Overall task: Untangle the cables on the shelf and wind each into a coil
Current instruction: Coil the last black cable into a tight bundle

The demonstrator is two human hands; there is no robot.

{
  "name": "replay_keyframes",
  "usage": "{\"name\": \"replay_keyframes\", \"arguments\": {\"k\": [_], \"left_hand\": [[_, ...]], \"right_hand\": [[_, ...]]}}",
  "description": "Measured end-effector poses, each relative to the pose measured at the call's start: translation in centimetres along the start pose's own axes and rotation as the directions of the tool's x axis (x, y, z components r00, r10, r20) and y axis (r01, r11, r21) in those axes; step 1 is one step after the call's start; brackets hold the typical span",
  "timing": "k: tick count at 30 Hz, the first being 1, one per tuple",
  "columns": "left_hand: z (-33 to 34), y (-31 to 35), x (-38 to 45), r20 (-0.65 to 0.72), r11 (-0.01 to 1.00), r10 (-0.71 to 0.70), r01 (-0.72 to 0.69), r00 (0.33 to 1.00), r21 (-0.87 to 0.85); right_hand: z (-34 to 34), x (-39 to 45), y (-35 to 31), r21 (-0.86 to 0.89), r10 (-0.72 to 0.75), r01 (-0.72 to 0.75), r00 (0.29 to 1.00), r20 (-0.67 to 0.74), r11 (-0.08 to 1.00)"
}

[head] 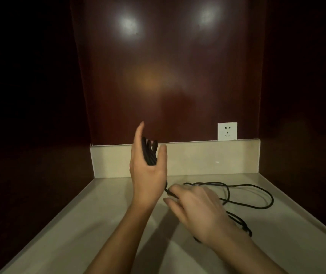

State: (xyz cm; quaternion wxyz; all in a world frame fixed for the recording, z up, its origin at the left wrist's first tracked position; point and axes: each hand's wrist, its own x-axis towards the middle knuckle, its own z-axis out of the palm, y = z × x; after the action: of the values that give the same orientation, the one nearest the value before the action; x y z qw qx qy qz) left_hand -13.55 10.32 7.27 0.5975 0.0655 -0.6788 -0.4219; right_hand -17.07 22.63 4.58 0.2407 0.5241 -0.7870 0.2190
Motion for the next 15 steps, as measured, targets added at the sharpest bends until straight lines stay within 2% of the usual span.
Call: {"name": "replay_keyframes", "arguments": {"k": [2,4,7,10,12,14,15], "left_hand": [[-0.1,-0.4,0.4,0.077,0.983,0.087,-0.098,0.993,0.153],[-0.5,-0.8,1.0,0.184,0.940,0.113,-0.165,0.976,0.300],[-0.9,-1.2,1.2,0.335,0.937,0.000,-0.118,0.942,0.330],[-1.2,-0.8,1.2,0.545,0.978,-0.175,0.082,0.820,0.192],[-1.4,0.1,1.3,0.676,0.987,-0.163,0.112,0.718,0.118],[-1.6,1.2,1.1,0.754,0.983,-0.181,0.149,0.631,0.111],[-1.7,1.5,0.9,0.766,0.966,-0.249,0.209,0.592,0.152]], "right_hand": [[-0.4,0.7,0.6,-0.160,-0.141,0.130,0.988,-0.061,0.978],[-0.8,1.1,1.3,-0.236,-0.217,0.184,0.969,-0.120,0.954],[-2.2,1.8,2.2,-0.203,-0.308,0.278,0.941,-0.139,0.939],[-4.2,2.9,3.0,-0.111,-0.459,0.447,0.879,-0.133,0.888],[-4.9,3.7,3.4,-0.073,-0.512,0.507,0.850,-0.123,0.859],[-5.3,4.4,3.5,-0.052,-0.535,0.533,0.834,-0.133,0.845],[-5.6,4.6,3.4,-0.043,-0.541,0.541,0.828,-0.150,0.840]]}}
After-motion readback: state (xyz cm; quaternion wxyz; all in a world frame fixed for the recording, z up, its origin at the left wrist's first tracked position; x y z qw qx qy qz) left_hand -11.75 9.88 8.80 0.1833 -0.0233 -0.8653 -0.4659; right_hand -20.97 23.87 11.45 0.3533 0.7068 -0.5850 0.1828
